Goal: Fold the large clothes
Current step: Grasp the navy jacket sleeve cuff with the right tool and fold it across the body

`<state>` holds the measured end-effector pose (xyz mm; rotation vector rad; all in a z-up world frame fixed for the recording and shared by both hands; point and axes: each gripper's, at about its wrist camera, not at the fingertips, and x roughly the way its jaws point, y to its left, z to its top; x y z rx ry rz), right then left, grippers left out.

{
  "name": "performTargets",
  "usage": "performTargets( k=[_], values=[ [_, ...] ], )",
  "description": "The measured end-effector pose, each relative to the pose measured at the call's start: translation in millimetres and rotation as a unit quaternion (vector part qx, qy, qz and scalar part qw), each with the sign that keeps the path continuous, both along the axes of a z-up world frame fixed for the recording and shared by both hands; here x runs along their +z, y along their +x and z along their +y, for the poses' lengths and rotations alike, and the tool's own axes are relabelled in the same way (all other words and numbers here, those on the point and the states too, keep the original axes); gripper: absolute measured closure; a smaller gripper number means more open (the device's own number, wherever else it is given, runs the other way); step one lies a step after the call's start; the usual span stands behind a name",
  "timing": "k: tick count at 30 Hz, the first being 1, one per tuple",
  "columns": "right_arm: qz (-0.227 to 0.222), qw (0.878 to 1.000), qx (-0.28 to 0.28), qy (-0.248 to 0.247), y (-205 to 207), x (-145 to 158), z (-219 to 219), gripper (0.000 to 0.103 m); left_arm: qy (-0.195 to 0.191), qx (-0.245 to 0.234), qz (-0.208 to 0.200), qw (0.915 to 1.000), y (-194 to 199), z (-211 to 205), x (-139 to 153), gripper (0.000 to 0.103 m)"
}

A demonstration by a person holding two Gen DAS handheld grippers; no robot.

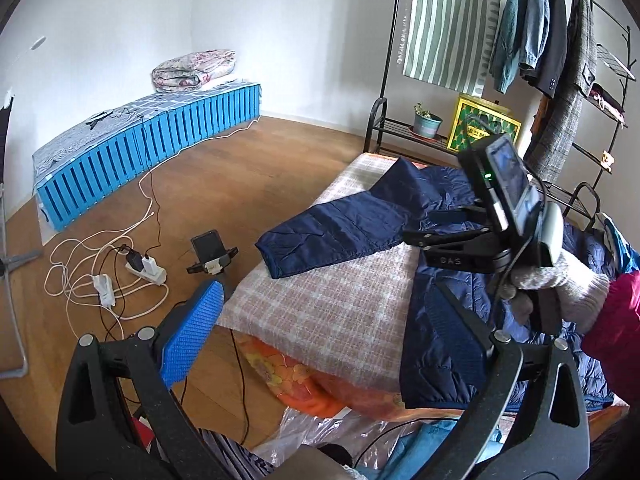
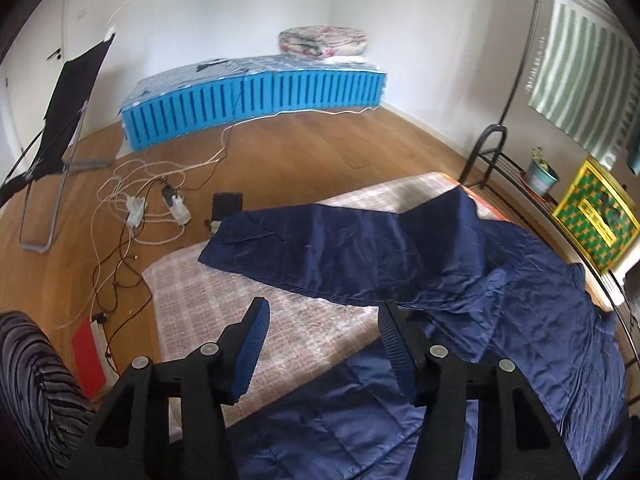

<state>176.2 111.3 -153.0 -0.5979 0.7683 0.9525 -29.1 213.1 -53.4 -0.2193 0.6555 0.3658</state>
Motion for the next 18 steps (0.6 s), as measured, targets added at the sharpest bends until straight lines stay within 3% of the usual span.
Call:
performTargets(
  k=[3,10,15,18],
  values=[
    [0.018,0.999,0.023,-0.033,7.8,-32.4,30.1,0.058,-0.008,0.008,0.001,0.9999,2.4,7.3,-6.5,0.001],
    [0.009,0.993,0.056,-0.102,19.2,-94.3,74.1,0.055,-0.052,0.014,-0.016,0.9984,7.3,32.4,-22.7,0.002],
    [-0.008,0.988,0.074,-0.137,23.1,-125.6,95.1,0.055,-0.061,0.021,-0.006,0.9979,17.3,41.3,-35.3,0.002],
    [-0.017,0.989,0.071,-0.125,26.3,-128.6,104.4,0.05,-0.058,0.02,0.002,0.9981,22.1,40.8,-39.7,0.002]
  ],
)
